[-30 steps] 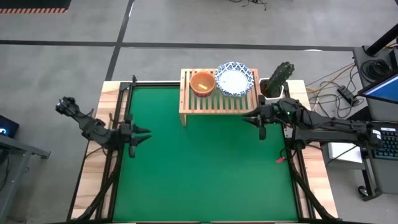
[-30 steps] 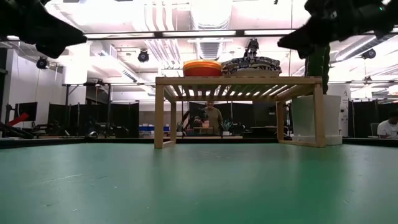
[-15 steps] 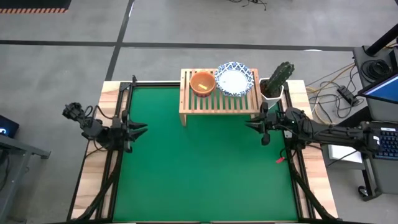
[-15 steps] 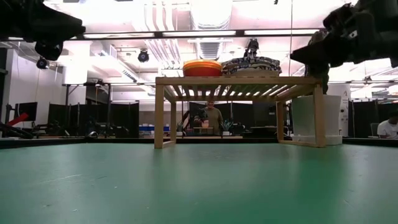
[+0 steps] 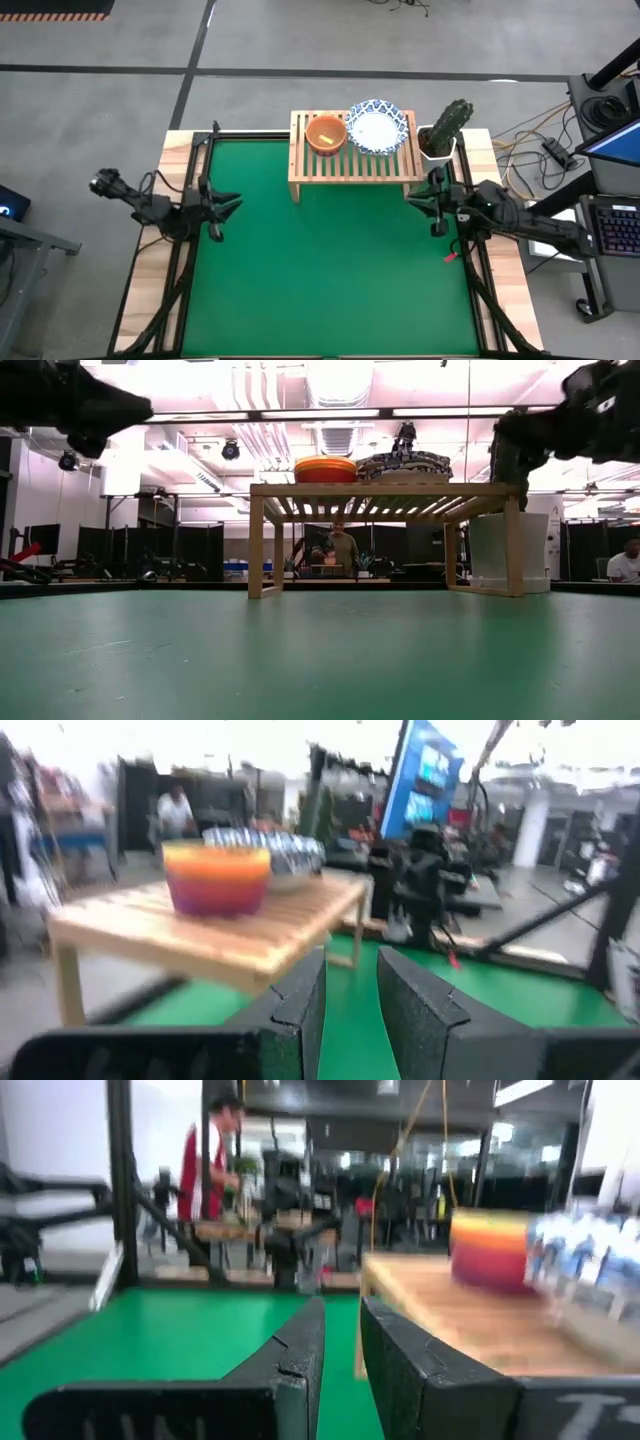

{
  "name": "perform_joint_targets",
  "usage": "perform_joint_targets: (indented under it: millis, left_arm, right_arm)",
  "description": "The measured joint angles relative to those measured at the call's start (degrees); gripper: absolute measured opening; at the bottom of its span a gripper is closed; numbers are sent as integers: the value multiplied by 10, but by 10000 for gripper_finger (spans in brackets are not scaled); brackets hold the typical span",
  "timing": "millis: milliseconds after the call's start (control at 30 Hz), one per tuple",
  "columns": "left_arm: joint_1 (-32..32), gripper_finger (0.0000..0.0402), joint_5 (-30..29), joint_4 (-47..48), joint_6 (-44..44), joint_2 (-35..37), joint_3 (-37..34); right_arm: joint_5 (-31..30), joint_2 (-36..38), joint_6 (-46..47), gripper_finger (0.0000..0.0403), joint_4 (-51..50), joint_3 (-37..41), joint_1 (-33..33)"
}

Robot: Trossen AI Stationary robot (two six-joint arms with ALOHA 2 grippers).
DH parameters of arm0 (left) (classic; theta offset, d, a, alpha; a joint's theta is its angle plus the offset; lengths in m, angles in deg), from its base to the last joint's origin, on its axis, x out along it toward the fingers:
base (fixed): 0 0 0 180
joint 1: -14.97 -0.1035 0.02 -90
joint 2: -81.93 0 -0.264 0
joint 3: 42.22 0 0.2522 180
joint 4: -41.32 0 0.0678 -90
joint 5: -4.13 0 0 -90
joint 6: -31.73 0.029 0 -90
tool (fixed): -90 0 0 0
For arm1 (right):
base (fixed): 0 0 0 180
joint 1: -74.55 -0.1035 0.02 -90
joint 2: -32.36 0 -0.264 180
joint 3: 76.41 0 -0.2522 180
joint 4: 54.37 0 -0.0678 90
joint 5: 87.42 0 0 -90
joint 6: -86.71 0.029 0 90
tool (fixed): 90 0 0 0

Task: Place and stack bowls onto a shelf
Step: Return to Home Position

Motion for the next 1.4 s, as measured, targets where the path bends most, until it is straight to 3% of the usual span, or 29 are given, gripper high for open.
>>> perform_joint_targets:
  millis: [100, 167, 433, 533, 700, 933, 1000, 1200, 1400]
  left_arm:
    - [-35, 76, 42, -97, 92, -16, -21]
    - [-61, 76, 78, -113, 123, -17, -24]
    - [-179, 76, 158, -85, 73, 1, -42]
    - [-233, 76, 236, -95, 38, 3, -56]
    - [-288, 76, 431, -78, 13, 4, -80]
    - [-296, 76, 551, -85, 6, 4, -80]
    - [-295, 76, 554, -92, 9, 6, -80]
    - [-295, 76, 483, -73, -45, 1, -80]
    - [-295, 76, 479, -71, -46, -10, -80]
  right_arm:
    - [1, 27, -4, 59, -6, 0, 0]
    - [1, 41, -8, 59, -15, 0, 0]
    - [-1, 67, -20, 59, -73, 1, 0]
    - [-2, 64, -23, 59, -76, 1, 0]
    - [0, 64, -24, 59, -80, 1, 0]
    - [14, 63, -16, 59, -77, 1, 0]
    - [13, 63, -16, 59, -81, 1, 0]
    - [-23, 62, -59, 59, -120, 1, 0]
    - [-27, 59, -41, 59, -121, 1, 0]
